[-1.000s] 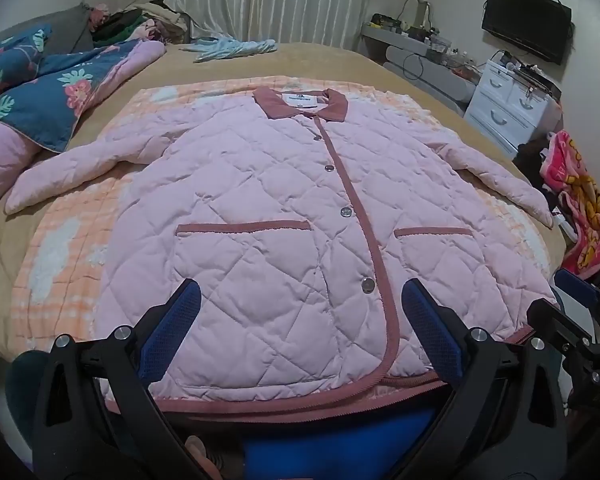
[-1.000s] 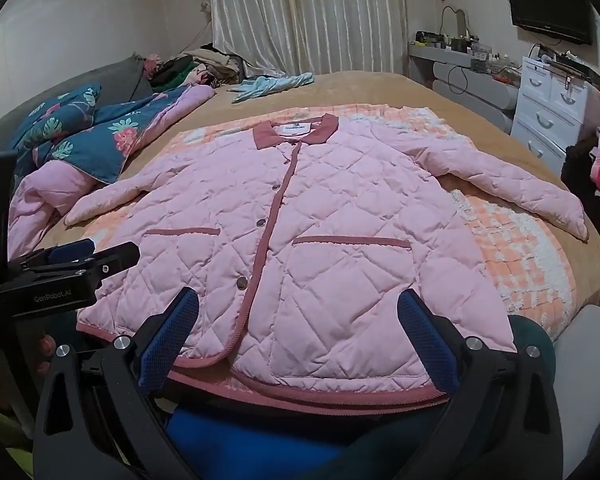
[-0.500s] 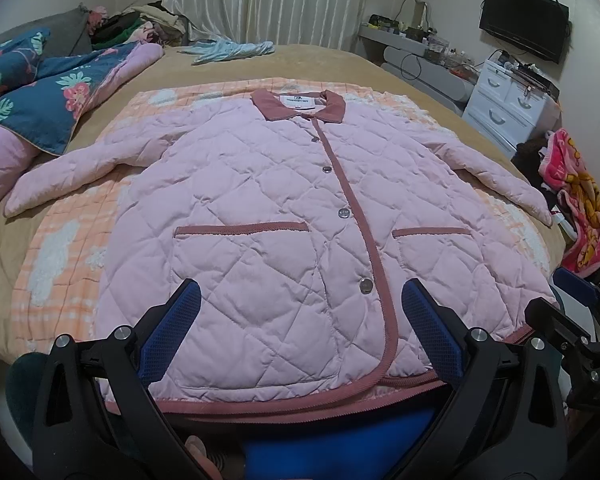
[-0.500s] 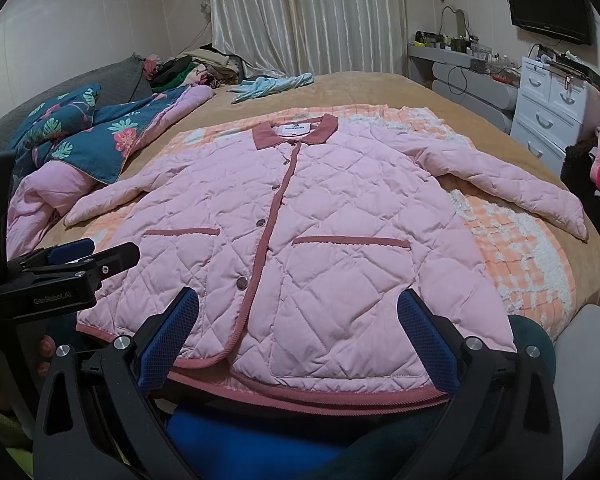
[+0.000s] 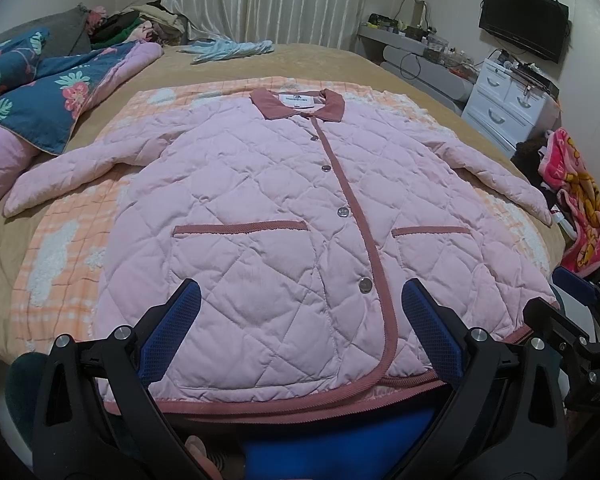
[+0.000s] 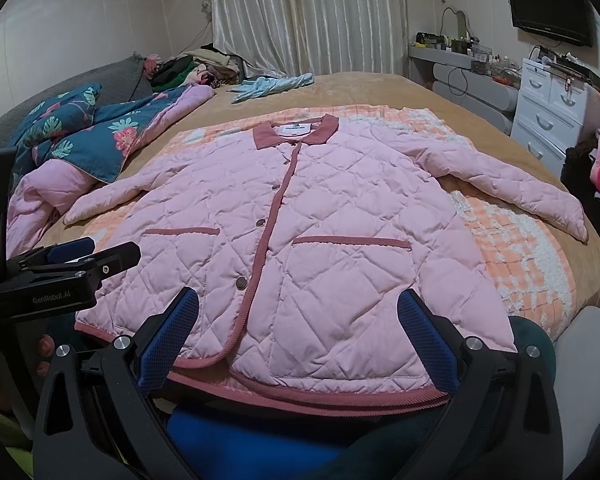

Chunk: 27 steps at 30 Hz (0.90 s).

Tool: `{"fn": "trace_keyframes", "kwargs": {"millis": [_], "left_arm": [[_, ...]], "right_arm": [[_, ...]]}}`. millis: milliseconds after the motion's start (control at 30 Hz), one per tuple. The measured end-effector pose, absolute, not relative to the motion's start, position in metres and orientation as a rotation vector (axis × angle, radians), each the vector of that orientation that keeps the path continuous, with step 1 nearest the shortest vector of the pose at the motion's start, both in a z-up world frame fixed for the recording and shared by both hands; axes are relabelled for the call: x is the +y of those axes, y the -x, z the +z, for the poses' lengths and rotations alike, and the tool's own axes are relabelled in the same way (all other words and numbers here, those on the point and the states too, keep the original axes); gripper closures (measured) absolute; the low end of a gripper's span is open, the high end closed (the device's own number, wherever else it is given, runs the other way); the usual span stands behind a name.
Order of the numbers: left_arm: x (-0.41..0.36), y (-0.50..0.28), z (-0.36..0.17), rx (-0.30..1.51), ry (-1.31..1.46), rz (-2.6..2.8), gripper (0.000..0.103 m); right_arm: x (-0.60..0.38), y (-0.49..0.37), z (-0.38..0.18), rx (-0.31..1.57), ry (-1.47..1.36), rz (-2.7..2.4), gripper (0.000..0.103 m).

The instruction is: Fold large clothes

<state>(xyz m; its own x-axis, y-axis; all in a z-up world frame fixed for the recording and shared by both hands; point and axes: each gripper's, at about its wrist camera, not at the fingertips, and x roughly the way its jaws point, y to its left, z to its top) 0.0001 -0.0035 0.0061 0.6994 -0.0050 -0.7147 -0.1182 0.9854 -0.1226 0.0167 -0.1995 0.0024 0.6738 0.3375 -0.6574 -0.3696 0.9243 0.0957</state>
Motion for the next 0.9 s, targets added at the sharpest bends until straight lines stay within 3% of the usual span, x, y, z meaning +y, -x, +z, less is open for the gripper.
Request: {"fn": "trace_keyframes", "kwargs": {"millis": [900], "left_arm": [[0.001, -0.015, 0.001, 0.803, 0.159, 0.077, 0.009]], "right_arm": [[-0.195, -0.035, 0.001, 0.743, 0.050, 0.409, 0.004]]}}
